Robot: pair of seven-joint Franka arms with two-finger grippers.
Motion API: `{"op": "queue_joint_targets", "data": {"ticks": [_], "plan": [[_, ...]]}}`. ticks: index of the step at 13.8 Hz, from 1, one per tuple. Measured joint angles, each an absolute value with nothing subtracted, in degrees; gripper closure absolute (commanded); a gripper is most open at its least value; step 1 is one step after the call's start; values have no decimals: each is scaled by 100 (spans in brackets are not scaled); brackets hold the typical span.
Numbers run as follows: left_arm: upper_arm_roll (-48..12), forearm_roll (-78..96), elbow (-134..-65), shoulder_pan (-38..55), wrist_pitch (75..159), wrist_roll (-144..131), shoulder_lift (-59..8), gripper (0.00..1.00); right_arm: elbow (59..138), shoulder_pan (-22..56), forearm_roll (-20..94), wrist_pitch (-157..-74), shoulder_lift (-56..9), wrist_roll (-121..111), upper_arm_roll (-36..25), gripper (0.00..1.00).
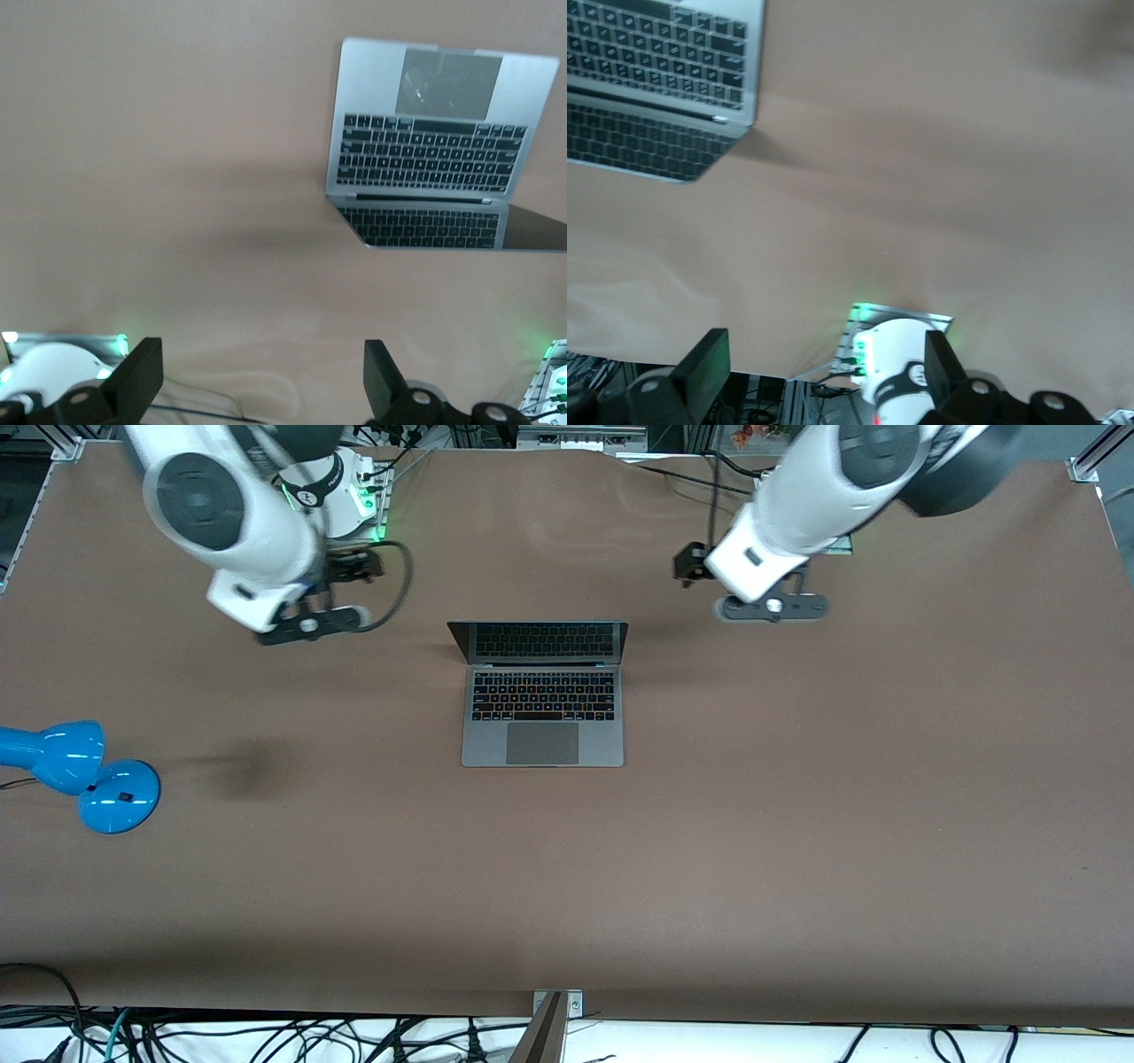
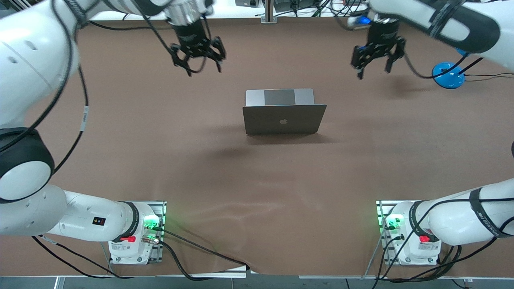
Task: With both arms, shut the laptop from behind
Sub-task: 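Move both grippers toward the back of the laptop screen, then lower both grippers behind the screen's top edge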
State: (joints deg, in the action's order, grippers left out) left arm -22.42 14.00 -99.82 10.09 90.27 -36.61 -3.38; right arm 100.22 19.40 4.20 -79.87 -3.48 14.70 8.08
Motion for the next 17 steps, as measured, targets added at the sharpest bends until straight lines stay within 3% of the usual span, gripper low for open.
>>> {"op": "queue_joint_targets", "data": {"ticks": [1, 2, 7, 8, 9, 11, 17], "plan": [[-2438, 1400, -9983, 1014, 9090, -3926, -460, 0, 10136, 1948, 552, -8121, -347, 1728, 991, 96], [-2592, 1400, -9980, 1021, 9170, -4139, -581, 0, 10246, 1954, 661, -8271, -348, 1975, 1147, 100], [-3088, 1401, -9977, 1069, 9757, -4813, -1224, 2, 10846, 1965, 841, -8953, -401, 2844, 1911, 100], [-3137, 1401, -9976, 1115, 9947, -4915, -1381, 9, 11013, 1967, 843, -9216, -426, 3021, 2063, 100], [-3169, 1401, -9976, 1173, 10117, -5021, -1530, 31, 11167, 1969, 843, -9453, -446, 3161, 2191, 100], [-3177, 1401, -9970, 1269, 10320, -5130, -1749, 100, 11404, 1971, 839, -9806, -472, 3263, 2362, 100], [-3199, 1401, -9965, 1362, 10387, -5353, -1927, 100, 11726, 1970, 450, -10558, -692, 3271, 2394, 100]]}}
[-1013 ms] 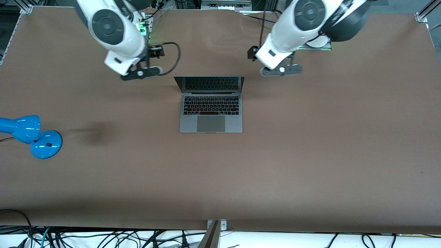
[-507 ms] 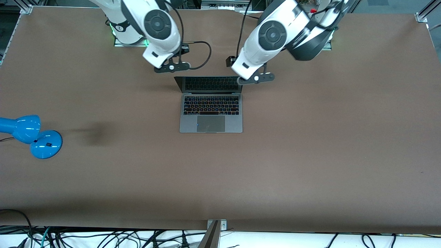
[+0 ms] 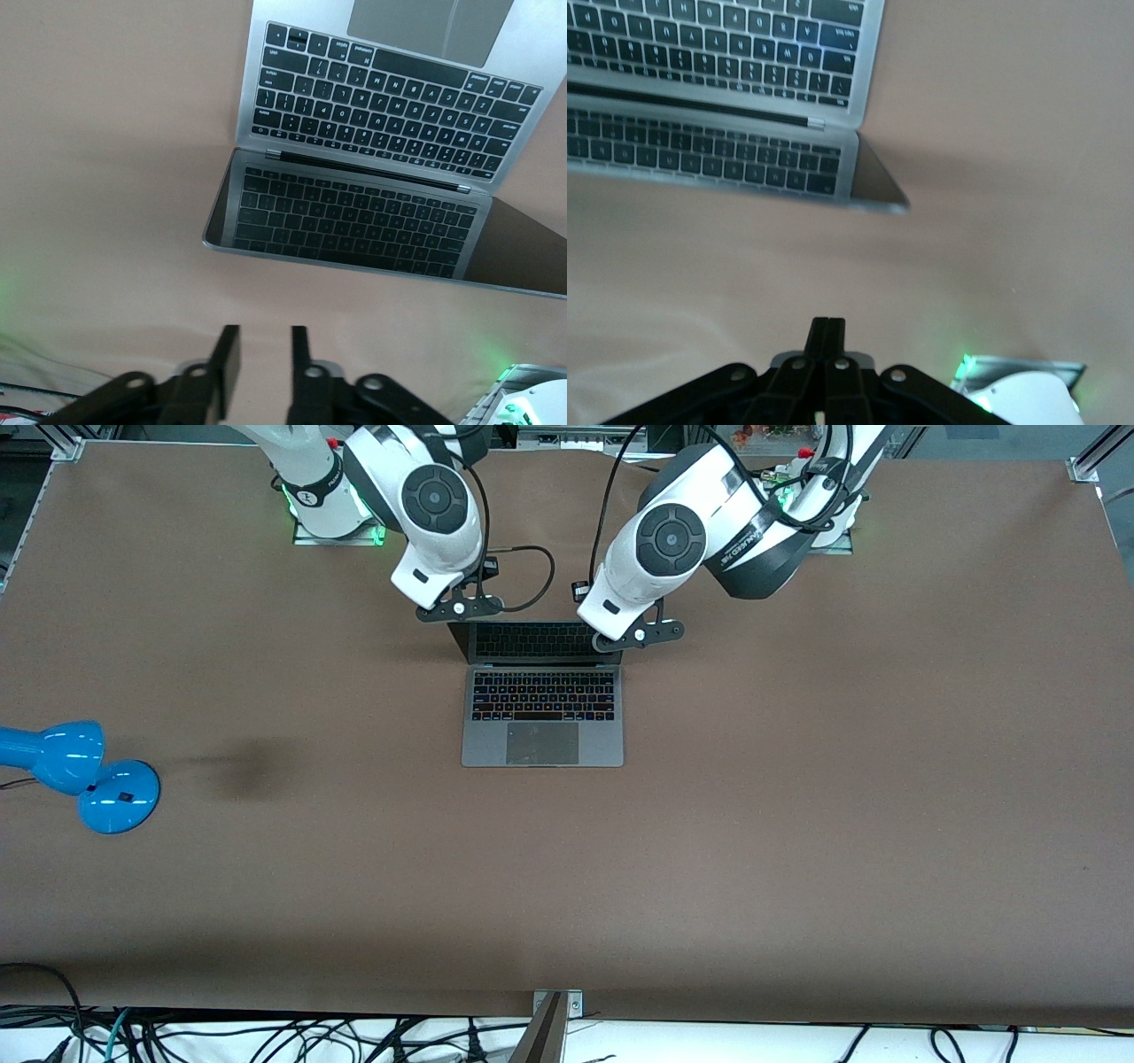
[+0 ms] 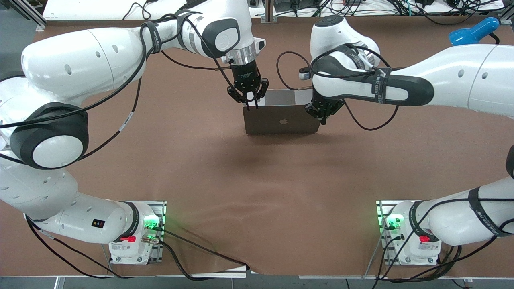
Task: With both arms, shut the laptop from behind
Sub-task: 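Lower both grippers behind the screen's top edge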
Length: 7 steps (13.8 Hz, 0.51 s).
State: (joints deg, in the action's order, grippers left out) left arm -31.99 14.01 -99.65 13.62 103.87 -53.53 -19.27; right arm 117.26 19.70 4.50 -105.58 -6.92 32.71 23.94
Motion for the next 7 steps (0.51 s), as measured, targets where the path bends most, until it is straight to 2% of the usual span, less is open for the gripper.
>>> {"op": "queue_joint_targets", "data": {"ticks": [7], "plan": [[-3201, 1379, -9964, 1386, 10740, -5357, -2362, 100, 11653, 1915, 112, -11108, -995, 3271, 2339, 100]]}}
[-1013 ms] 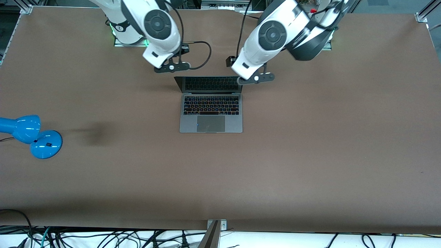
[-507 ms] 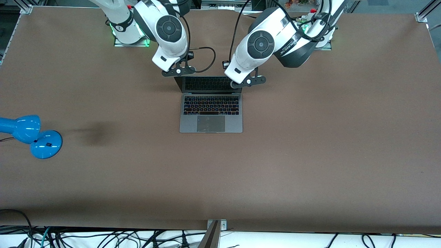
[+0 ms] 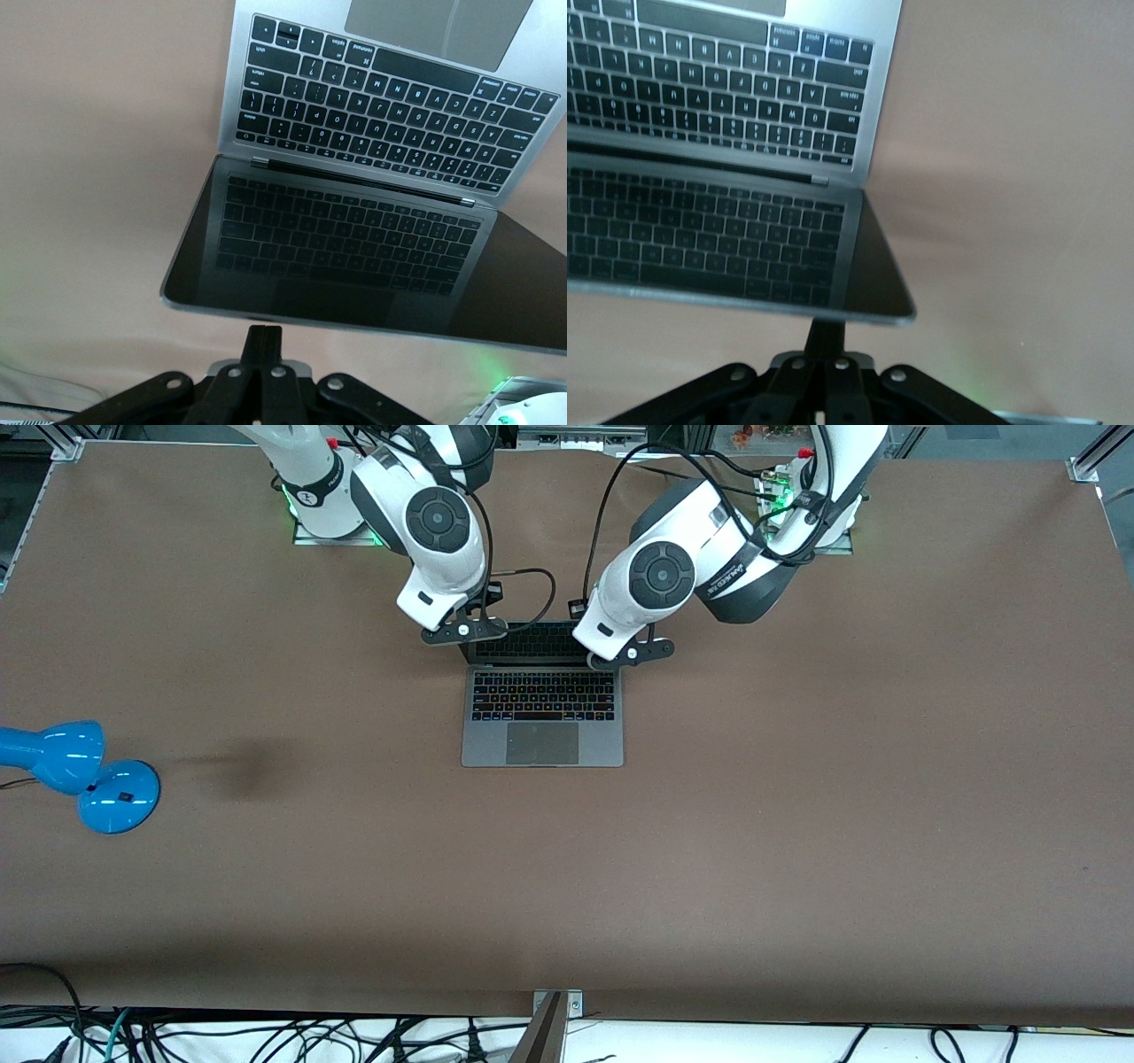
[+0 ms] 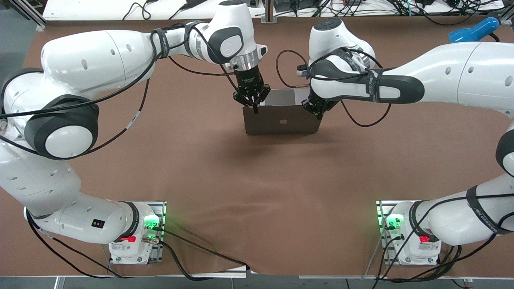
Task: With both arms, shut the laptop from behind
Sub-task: 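Lower both grippers behind the screen's top edge, then push the screen down with both grippers onto the keyboard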
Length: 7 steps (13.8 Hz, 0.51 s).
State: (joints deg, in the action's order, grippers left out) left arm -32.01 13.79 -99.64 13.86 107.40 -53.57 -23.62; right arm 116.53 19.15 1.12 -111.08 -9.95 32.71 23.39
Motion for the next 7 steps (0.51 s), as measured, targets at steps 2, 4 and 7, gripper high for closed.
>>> {"op": "queue_joint_targets", "data": {"ticks": [2, 4, 7], "plan": [[-3187, 1308, -9963, 1378, 10815, -5357, -2416, 100, 11486, 1892, -20, -11130, -1171, 3271, 2303, 100], [-3152, 1294, -9959, 1365, 11027, -5356, -2502, 100, 11284, 1887, -193, -11138, -1403, 3271, 2287, 100], [-3134, 1131, -9791, 1349, 11197, -5355, -2768, 100, 10938, 1884, -356, -11171, -1735, 3272, 2205, 100]]}}
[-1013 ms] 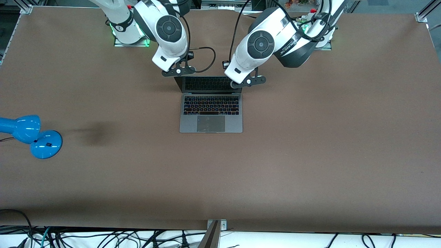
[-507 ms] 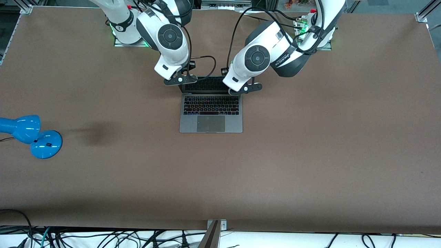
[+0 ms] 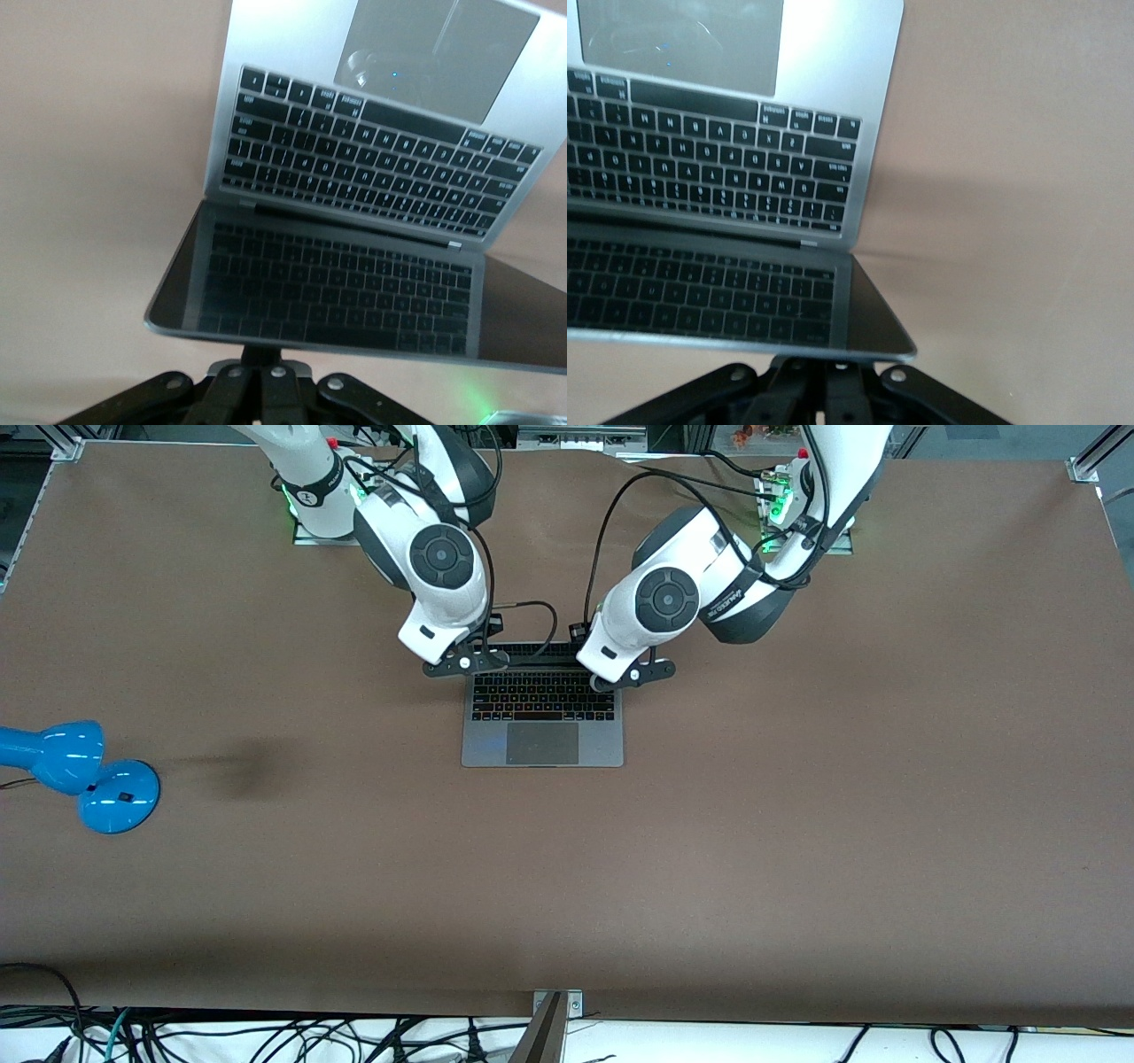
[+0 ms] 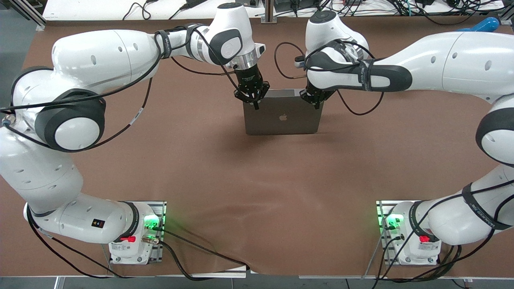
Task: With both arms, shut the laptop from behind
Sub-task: 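Push the screen down with both grippers onto the keyboard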
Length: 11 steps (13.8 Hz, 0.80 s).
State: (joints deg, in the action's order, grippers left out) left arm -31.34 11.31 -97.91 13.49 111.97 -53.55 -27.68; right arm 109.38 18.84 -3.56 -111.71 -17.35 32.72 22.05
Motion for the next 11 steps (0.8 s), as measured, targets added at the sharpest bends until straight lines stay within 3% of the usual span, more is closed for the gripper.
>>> {"op": "queue_joint_targets", "data": {"ticks": [11], "plan": [[-3025, 564, -8766, 1352, 11340, -5357, -4079, 100, 9905, 1875, -947, -11512, -2862, 3272, 1900, 100]]}}
